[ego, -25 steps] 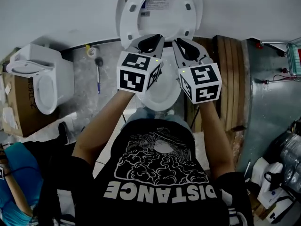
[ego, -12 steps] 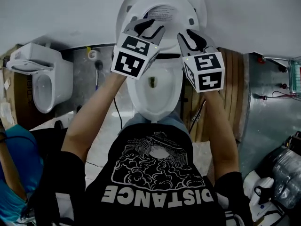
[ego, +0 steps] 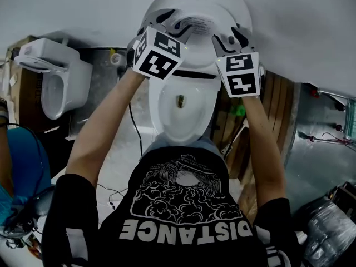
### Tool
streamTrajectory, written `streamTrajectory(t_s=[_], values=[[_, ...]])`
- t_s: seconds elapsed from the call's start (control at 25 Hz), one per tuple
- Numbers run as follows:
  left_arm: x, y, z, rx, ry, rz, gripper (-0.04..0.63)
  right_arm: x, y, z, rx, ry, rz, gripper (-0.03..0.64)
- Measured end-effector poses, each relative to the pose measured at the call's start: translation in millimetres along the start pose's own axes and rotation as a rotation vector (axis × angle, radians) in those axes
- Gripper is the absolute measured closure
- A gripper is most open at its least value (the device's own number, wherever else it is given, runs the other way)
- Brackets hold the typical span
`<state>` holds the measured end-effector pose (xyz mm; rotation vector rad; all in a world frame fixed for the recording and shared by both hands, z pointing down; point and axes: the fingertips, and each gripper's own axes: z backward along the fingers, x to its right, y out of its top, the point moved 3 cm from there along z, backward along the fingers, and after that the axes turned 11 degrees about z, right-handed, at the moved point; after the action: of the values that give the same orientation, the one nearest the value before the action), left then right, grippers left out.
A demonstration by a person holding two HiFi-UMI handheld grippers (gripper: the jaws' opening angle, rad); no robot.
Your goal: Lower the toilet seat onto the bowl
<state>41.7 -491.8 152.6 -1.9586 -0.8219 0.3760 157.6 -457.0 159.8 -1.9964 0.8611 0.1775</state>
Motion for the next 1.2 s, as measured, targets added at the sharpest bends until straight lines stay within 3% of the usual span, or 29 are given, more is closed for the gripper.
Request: streamTrajectory(t_s=[0.2, 0.48, 0.68, 0.92, 1.2], values=[[-7.6, 0.7, -19.8, -0.045, 0.054, -0.046, 0.297, 12.1, -1.8, -20.4, -0.011, -0.001, 0.062, 0.368], [-19.9, -2.8, -35.1, -0.105, 0.072, -0.074, 0.261, 23.3, 2.8, -38.7, -0.062, 0.023, 0.097, 0.345], [-20.0, -11.4, -41.6, -0.19, 0.046, -0.123, 0.25, 22.1, 4.4, -48.8, -0.1, 0.052, 0.1, 0.342], [-19.6, -10.8, -34.7, -0.22, 0.002, -0.167, 0.252, 18.2, 4.0, -43.3, -0.1, 0.111, 0.085, 0.342], [-11.5, -13.9, -17.7, -0.278, -0.108, -0.217, 0.253, 10.3, 1.2, -30.0, -0.126, 0.117, 0.106, 0.342]])
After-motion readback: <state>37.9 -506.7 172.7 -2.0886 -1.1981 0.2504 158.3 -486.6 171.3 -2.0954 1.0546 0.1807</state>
